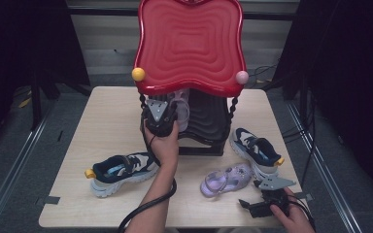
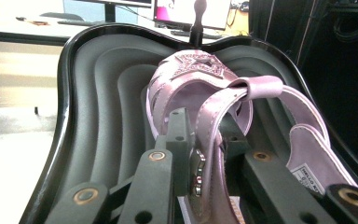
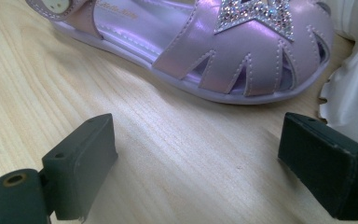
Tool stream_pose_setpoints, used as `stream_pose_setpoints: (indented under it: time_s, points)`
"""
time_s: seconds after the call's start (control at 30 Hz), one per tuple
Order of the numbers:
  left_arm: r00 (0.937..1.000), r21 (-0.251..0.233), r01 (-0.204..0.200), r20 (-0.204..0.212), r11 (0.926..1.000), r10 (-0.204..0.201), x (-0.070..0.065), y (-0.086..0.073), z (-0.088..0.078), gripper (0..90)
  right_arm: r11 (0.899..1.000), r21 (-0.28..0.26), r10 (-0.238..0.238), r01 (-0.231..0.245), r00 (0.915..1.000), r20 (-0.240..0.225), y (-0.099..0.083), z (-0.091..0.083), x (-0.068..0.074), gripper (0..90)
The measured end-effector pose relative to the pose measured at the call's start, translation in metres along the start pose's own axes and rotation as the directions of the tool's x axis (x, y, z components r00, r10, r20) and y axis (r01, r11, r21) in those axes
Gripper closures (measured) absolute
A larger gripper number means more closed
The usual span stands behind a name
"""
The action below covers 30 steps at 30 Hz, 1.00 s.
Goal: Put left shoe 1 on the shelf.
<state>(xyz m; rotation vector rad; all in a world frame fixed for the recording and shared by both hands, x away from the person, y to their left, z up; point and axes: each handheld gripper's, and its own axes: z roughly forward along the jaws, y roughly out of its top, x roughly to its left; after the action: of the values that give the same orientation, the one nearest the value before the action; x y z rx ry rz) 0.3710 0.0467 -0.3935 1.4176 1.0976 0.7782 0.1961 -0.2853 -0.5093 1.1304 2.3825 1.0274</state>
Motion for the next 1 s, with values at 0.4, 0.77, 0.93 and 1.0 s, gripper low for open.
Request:
stream_pose_setpoints:
  time_s: [0.4, 0.77, 0.93, 1.0]
  points:
    - [0.9999, 0.002, 0.000, -0.013, 1.0000, 0.000, 0.000, -0.003, 0.014, 78.8, 1.000, 0.000, 0.000, 0.000, 1.0000, 0.000, 0.000, 0.000, 0.000, 10.3]
    - [0.9998, -0.005, -0.001, -0.020, 1.0000, 0.001, 0.000, -0.010, 0.020, 78.2, 1.000, 0.000, 0.001, -0.001, 1.0000, -0.001, 0.000, 0.000, 0.000, 10.3]
    - [0.9996, 0.008, -0.010, -0.026, 0.9999, 0.011, 0.003, -0.013, 0.019, 76.8, 1.000, 0.002, 0.004, -0.004, 1.0000, 0.000, 0.000, 0.000, 0.000, 10.3]
    - [0.9998, 0.014, -0.011, -0.017, 0.9998, 0.012, 0.003, -0.013, 0.019, 76.8, 1.000, 0.003, 0.004, -0.004, 1.0000, 0.000, 0.000, 0.000, 0.000, 10.3]
